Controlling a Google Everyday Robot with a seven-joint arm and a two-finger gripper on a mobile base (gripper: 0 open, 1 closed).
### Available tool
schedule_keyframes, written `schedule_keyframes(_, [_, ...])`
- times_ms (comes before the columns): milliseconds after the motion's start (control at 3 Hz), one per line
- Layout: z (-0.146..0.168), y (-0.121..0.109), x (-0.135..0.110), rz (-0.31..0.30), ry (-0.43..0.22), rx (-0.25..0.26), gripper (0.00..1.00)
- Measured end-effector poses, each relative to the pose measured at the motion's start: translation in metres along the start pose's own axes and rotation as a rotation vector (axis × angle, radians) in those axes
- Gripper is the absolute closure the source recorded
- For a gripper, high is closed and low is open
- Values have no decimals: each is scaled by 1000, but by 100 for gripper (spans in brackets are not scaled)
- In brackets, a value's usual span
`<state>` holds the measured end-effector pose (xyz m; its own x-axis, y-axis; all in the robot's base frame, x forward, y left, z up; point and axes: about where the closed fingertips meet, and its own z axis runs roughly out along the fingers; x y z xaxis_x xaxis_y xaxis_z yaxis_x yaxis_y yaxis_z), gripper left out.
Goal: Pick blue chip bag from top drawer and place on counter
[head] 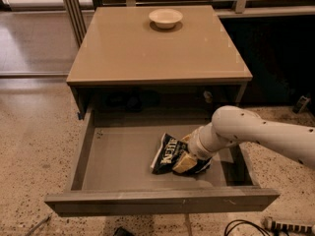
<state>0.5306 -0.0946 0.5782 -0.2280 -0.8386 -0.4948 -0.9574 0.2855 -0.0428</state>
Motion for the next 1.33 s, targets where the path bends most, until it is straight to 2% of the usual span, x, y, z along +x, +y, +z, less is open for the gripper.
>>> schedule_keyframes(1000, [-13,-1,-8,0,0,0,100])
schedule_keyframes(1333, [-57,-8,-44,-38,-14,13,100])
